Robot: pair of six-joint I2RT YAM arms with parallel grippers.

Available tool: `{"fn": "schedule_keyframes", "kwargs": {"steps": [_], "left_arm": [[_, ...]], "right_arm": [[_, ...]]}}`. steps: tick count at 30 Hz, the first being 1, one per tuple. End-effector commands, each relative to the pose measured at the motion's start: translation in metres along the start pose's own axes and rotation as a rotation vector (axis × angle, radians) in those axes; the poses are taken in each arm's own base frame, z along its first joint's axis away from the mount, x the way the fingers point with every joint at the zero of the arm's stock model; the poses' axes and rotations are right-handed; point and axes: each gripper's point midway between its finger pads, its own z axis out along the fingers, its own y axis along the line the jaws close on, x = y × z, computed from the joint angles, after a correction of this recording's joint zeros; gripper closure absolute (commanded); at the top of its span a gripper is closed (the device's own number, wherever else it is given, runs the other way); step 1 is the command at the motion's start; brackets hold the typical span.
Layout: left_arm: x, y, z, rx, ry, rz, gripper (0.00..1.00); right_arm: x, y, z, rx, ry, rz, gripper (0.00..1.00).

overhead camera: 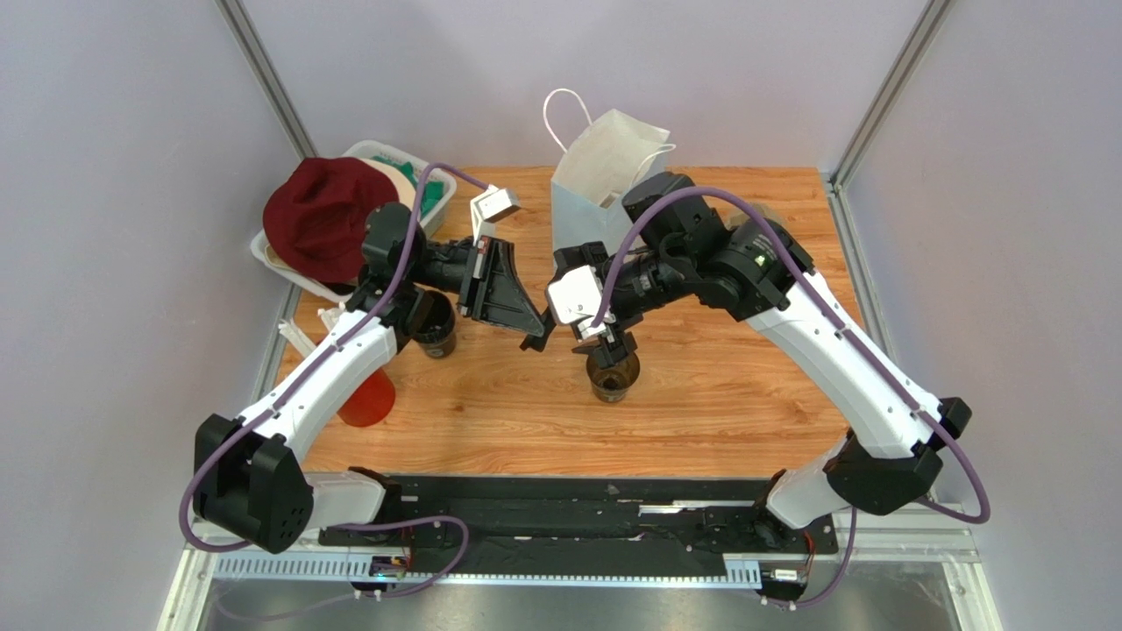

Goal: Pack the takeout coffee

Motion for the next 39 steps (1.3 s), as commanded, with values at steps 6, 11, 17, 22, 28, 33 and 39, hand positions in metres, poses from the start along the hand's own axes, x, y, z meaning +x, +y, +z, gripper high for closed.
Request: {"fn": "schedule_keyframes", "kwargs": {"steps": [6, 11, 17, 22, 28, 33, 39], "left_arm": [[0.055, -0.032, -0.015, 0.126, 0.271, 0.062, 1.00], [0.060, -0.034, -0.015, 0.127, 0.273, 0.059, 1.00], [0.067, -0.032, -0.015, 0.131, 0.277, 0.040, 1.00], [0.067, -0.036, -0.015, 0.131, 0.278, 0.057, 1.00], [0.067, -0.038, -0.015, 0.131, 0.278, 0.067, 0.78], [0.059, -0.040, -0.015, 0.132, 0.274, 0.125, 0.41], [0.038, -0.040, -0.013, 0.134, 0.273, 0.186, 0.18]], "right_arm": [[-0.004, -0.004, 0.023, -0.075, -0.044, 0.001, 0.16], [-0.003, -0.001, 0.026, -0.104, -0.041, 0.004, 0.28], [-0.005, 0.008, 0.023, -0.140, -0.056, 0.004, 0.49], [-0.011, 0.014, 0.024, -0.169, -0.090, 0.019, 0.63], [-0.012, 0.018, 0.023, -0.185, -0.098, 0.030, 0.78], [-0.017, 0.026, 0.020, -0.201, -0.117, 0.054, 0.82], [-0.022, 0.028, 0.018, -0.177, -0.139, 0.137, 0.89]]}}
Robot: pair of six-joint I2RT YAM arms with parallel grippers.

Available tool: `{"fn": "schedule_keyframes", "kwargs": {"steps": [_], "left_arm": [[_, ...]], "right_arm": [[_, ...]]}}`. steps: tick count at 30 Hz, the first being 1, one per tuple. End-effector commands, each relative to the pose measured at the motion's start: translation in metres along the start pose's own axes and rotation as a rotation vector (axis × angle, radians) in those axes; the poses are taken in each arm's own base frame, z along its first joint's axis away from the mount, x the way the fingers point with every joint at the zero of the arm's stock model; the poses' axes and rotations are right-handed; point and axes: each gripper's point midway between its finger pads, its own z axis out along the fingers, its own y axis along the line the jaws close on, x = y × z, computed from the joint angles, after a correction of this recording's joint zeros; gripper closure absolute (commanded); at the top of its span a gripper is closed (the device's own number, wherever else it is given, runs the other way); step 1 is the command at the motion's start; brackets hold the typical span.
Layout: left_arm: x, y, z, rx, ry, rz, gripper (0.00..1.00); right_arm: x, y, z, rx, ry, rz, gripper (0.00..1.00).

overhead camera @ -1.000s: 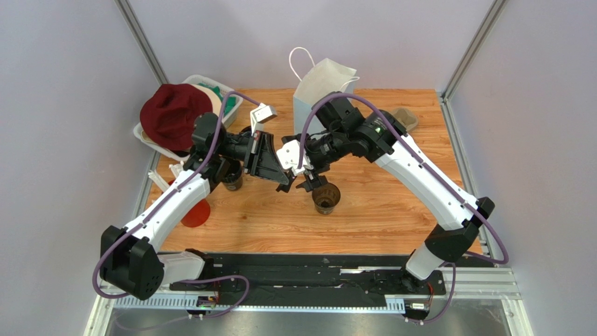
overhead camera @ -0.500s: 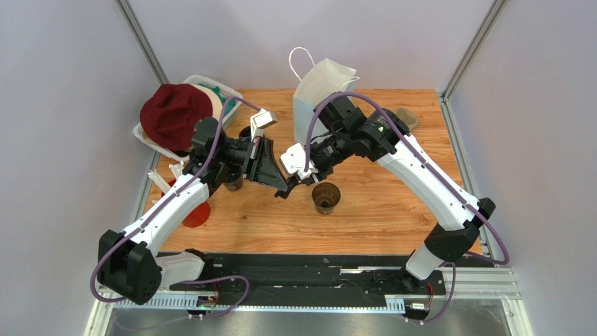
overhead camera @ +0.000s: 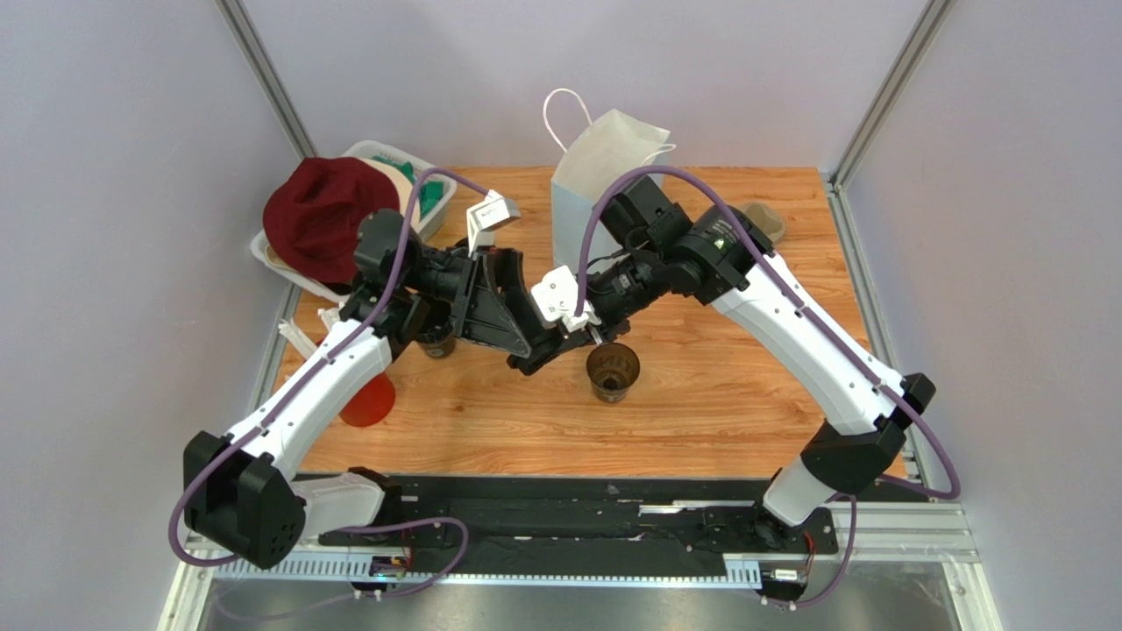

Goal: Pack the takeout coffee

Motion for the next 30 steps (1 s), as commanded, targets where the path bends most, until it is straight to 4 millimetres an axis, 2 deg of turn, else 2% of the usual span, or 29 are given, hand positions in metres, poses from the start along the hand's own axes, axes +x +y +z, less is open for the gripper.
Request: {"fn": "schedule_keyframes", "kwargs": {"steps": [1, 5, 7, 8, 9, 10, 11, 16, 19, 22, 25, 30], "left_arm": [[0.018, -0.023, -0.014, 0.109, 0.229, 0.139, 0.17], [0.012, -0.015, -0.014, 0.101, 0.230, 0.150, 0.11], [0.010, -0.009, -0.014, 0.083, 0.238, 0.213, 0.07], [0.010, -0.011, -0.015, 0.056, 0.243, 0.155, 0.07], [0.005, -0.005, -0.015, 0.031, 0.242, 0.265, 0.07], [0.001, -0.004, -0.016, 0.011, 0.239, 0.292, 0.06], [-0.003, -0.004, -0.019, -0.027, 0.225, 0.246, 0.06], [-0.033, 0.013, -0.035, -0.083, 0.182, 0.342, 0.04], [-0.045, 0.013, -0.042, -0.109, 0.163, 0.368, 0.04], [-0.047, -0.002, -0.042, -0.120, 0.162, 0.405, 0.04], [-0.047, -0.028, -0.040, -0.132, 0.158, 0.476, 0.03], [-0.031, -0.097, -0.033, -0.156, 0.114, 0.709, 0.02]], "right_arm": [[-0.022, 0.007, -0.007, 0.027, -0.079, 0.035, 0.90], [-0.021, 0.004, -0.007, 0.055, -0.084, 0.077, 0.96], [-0.022, 0.005, -0.008, 0.063, -0.083, 0.084, 0.96], [-0.020, 0.006, -0.008, 0.063, -0.080, 0.089, 0.96], [-0.021, 0.005, -0.008, 0.067, -0.081, 0.091, 0.96], [-0.021, 0.006, -0.010, 0.071, -0.080, 0.101, 0.96], [-0.021, 0.007, -0.009, 0.071, -0.077, 0.104, 0.96], [-0.024, 0.012, -0.011, 0.080, -0.099, 0.138, 0.96], [-0.023, 0.017, -0.010, 0.082, -0.110, 0.166, 0.97], [-0.024, 0.022, -0.011, 0.079, -0.121, 0.181, 0.97], [-0.028, 0.026, -0.014, 0.081, -0.137, 0.196, 0.97], [-0.026, 0.030, -0.015, 0.103, -0.140, 0.211, 0.97]]}}
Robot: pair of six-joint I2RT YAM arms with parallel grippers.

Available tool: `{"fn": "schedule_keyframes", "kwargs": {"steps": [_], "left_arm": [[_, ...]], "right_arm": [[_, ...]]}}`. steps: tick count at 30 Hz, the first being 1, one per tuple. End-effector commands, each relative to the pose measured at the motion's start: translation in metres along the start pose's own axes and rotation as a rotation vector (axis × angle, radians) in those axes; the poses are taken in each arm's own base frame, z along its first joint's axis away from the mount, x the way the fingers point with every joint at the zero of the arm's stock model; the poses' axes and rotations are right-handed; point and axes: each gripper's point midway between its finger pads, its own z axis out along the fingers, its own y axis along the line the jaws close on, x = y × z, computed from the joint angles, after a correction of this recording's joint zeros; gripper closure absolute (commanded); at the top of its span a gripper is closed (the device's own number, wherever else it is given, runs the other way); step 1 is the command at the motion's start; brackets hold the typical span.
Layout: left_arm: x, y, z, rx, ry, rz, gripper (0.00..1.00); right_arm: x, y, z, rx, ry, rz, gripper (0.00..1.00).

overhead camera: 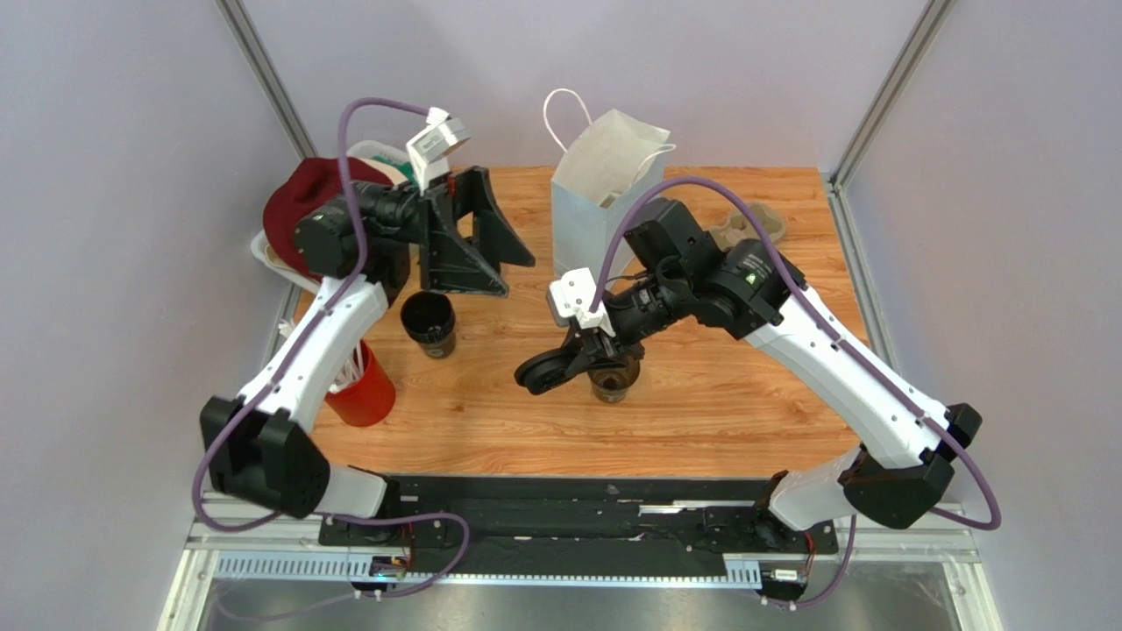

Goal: Pack the takeout coffee

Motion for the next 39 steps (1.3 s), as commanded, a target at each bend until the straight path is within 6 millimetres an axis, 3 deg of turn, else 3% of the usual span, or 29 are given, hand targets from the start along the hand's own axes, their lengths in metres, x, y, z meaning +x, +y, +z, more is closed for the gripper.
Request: {"fn": "schedule_keyframes", "kwargs": {"steps": [1, 2, 5, 8, 9, 10, 11, 12, 13, 14, 15, 18, 22, 26, 34, 39], "left_arm": [[0.028, -0.079, -0.012, -0.056, 0.187, 0.487, 0.02], [0.026, -0.098, -0.010, -0.051, 0.164, 0.555, 0.02], [0.007, -0.118, -0.013, -0.079, 0.091, 0.626, 0.02], [-0.018, -0.120, -0.023, -0.153, 0.003, 0.624, 0.02], [-0.029, -0.112, -0.032, -0.209, -0.028, 0.659, 0.02], [-0.040, -0.105, -0.038, -0.238, -0.075, 0.551, 0.01], [-0.045, -0.108, -0.039, -0.262, -0.125, 0.550, 0.01], [-0.058, -0.096, -0.051, -0.350, -0.135, 0.757, 0.01], [-0.050, -0.066, -0.062, -0.429, -0.210, 0.434, 0.01], [-0.071, -0.080, -0.067, -0.594, -0.287, 0.541, 0.01], [-0.071, -0.067, -0.073, -0.696, -0.239, 0.661, 0.01], [-0.069, -0.045, -0.095, -0.865, -0.253, 0.651, 0.01], [-0.048, -0.008, -0.116, -0.992, -0.183, 0.649, 0.01], [-0.004, 0.028, -0.118, -0.958, -0.049, 0.648, 0.01], [0.068, 0.045, -0.072, -0.666, 0.144, 0.577, 0.01], [0.089, 0.038, -0.048, -0.506, 0.162, 0.535, 0.01]], "right_arm": [[-0.015, 0.004, -0.008, 0.031, -0.061, -0.007, 0.98], [-0.016, 0.004, -0.008, 0.033, -0.067, -0.009, 0.98], [-0.018, 0.001, -0.007, 0.042, -0.074, 0.005, 0.98], [-0.022, 0.000, -0.008, 0.049, -0.088, 0.011, 0.98], [-0.022, -0.001, -0.008, 0.053, -0.088, 0.011, 0.98], [-0.022, -0.001, -0.008, 0.053, -0.088, 0.018, 0.98], [-0.023, -0.003, -0.007, 0.056, -0.089, 0.015, 0.99], [-0.022, -0.003, -0.007, 0.060, -0.087, 0.017, 0.99], [-0.022, -0.004, -0.007, 0.061, -0.088, 0.016, 0.99], [-0.022, -0.005, -0.006, 0.062, -0.088, 0.020, 0.99], [-0.021, -0.005, -0.006, 0.064, -0.085, 0.019, 0.99], [-0.019, -0.007, -0.005, 0.070, -0.080, 0.019, 0.99], [-0.015, -0.012, -0.003, 0.081, -0.062, 0.021, 0.99], [-0.008, -0.016, 0.001, 0.074, -0.039, 0.046, 1.00], [0.004, -0.019, 0.016, 0.012, -0.011, 0.103, 1.00], [0.018, -0.021, 0.024, -0.007, 0.007, 0.136, 1.00]]}}
